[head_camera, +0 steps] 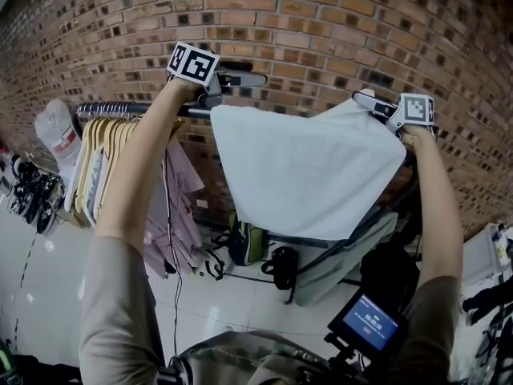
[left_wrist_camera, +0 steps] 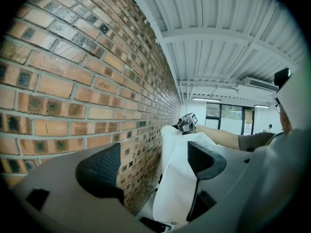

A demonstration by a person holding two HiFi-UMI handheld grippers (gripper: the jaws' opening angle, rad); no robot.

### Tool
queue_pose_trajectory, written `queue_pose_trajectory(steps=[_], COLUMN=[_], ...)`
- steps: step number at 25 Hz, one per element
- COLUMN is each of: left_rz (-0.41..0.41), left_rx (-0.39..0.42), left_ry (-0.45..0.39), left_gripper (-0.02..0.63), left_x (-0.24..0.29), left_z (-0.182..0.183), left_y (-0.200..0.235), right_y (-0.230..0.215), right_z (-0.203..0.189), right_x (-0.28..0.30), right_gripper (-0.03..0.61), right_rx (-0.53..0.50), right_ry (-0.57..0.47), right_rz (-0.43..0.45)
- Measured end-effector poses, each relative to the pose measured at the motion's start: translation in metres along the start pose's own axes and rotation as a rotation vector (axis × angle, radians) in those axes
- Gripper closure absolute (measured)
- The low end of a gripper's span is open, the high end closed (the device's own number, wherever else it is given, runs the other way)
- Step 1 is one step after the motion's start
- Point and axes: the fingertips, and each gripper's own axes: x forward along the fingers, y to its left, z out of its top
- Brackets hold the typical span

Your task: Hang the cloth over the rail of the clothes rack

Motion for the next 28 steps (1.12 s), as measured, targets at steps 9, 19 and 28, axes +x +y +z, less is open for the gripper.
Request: queue_pose_trajectory(steps=[9, 19, 28], left_rz=[-0.076, 0.173, -0.044], left_rx=[0.076, 0.437, 0.304], left_ry=[-0.077, -0.394, -0.479], left_gripper=[0.184, 0.186, 0.187], left_x=[-0.011, -0.073, -0.095], left_z=[0.018, 0.092, 0.102], left_y=[-0.02, -0.037, -0.127], right_y=[-0.013, -0.014, -0.014], right_z=[-0.017, -0.027, -0.026], right_x=[0.001, 0.009, 0.007], right_gripper=[0.097, 0.097, 0.097], right_rx=[-0.043, -0.047, -0.086], right_ry=[0.046, 0.081, 0.073], right_rz=[-0.061, -0.055, -0.035])
